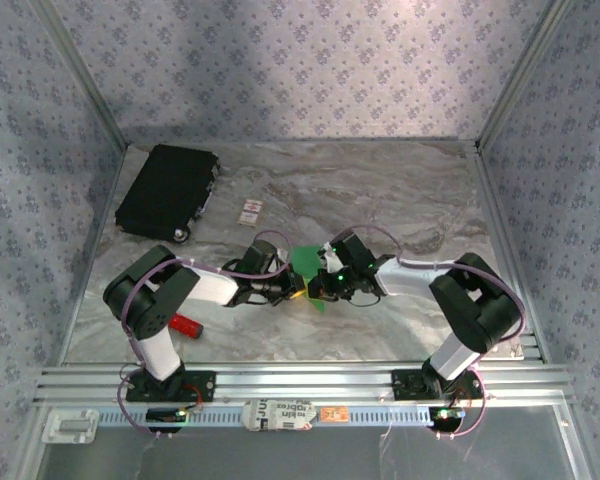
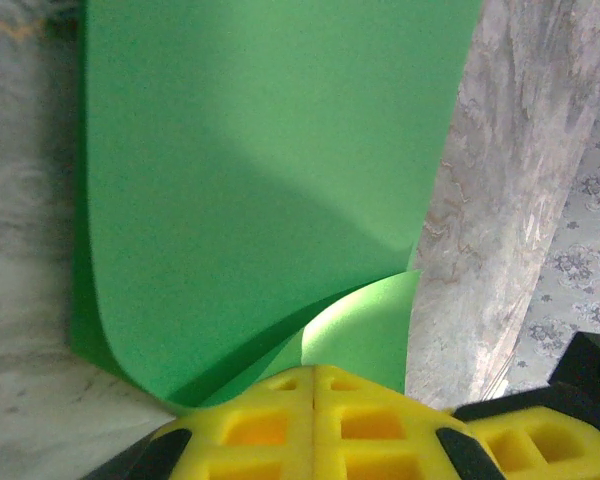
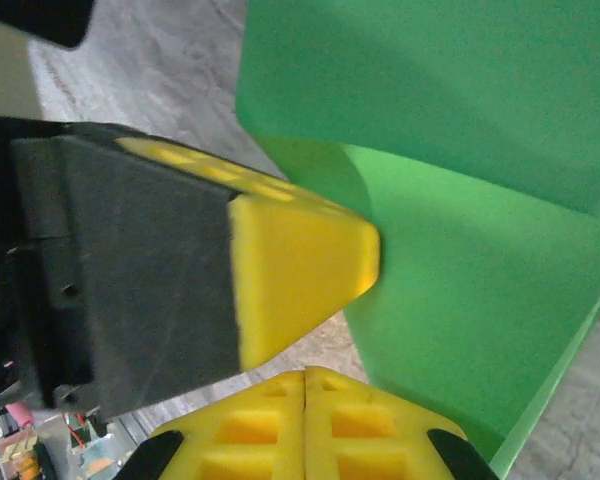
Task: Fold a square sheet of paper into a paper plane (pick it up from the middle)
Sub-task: Third fold the triangle at the center of the table.
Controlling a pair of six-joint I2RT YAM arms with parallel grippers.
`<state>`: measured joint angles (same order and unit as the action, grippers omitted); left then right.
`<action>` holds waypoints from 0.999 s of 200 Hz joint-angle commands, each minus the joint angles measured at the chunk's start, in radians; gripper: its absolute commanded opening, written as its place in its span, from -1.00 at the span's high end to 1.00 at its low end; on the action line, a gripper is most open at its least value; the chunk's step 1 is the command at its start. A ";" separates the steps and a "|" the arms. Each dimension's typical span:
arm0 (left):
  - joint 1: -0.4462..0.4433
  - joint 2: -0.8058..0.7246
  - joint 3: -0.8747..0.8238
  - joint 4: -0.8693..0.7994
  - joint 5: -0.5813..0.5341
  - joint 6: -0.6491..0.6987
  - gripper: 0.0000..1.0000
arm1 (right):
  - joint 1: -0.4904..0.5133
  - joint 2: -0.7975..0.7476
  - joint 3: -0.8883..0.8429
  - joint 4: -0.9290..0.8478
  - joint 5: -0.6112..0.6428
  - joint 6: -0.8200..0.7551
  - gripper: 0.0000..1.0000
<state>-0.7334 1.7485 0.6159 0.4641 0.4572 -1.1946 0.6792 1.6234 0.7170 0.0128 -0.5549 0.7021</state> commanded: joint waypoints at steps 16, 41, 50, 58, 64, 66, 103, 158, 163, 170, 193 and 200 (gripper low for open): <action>0.011 0.022 -0.017 -0.066 -0.023 0.017 1.00 | -0.006 0.035 -0.059 -0.091 0.052 -0.015 0.90; 0.023 0.003 -0.007 -0.030 -0.008 0.026 1.00 | -0.020 0.043 -0.094 -0.087 0.045 -0.009 0.94; 0.022 -0.010 0.001 -0.027 -0.008 0.034 0.97 | -0.019 0.042 -0.093 -0.095 0.053 -0.012 0.95; 0.020 -0.026 0.009 -0.032 -0.010 0.039 0.95 | -0.020 0.042 -0.090 -0.100 0.055 -0.012 0.96; 0.017 -0.043 0.011 -0.033 -0.017 0.040 0.93 | -0.021 0.043 -0.087 -0.101 0.057 -0.012 0.96; 0.017 -0.048 0.011 -0.031 -0.019 0.041 0.92 | -0.021 0.044 -0.087 -0.102 0.056 -0.012 0.96; 0.003 -0.094 0.021 -0.032 -0.031 0.033 0.90 | -0.023 0.034 -0.071 -0.090 0.048 -0.002 0.97; 0.000 -0.014 0.017 -0.024 -0.049 0.007 0.97 | -0.027 0.062 -0.062 -0.096 0.028 -0.006 0.98; 0.001 -0.007 0.019 -0.025 -0.050 0.008 0.98 | -0.028 0.061 -0.061 -0.100 0.030 -0.009 0.98; 0.002 0.001 0.021 -0.035 -0.057 0.010 0.99 | -0.027 0.061 -0.062 -0.110 0.034 -0.014 0.98; 0.020 0.016 0.014 -0.064 -0.086 0.009 1.00 | -0.029 0.059 -0.056 -0.148 0.041 -0.034 0.98; 0.028 0.016 0.009 -0.071 -0.091 0.008 1.00 | -0.029 0.058 -0.054 -0.158 0.045 -0.039 0.98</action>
<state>-0.7258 1.7374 0.6220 0.4419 0.4107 -1.1801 0.6556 1.6497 0.6754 0.0105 -0.5659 0.6945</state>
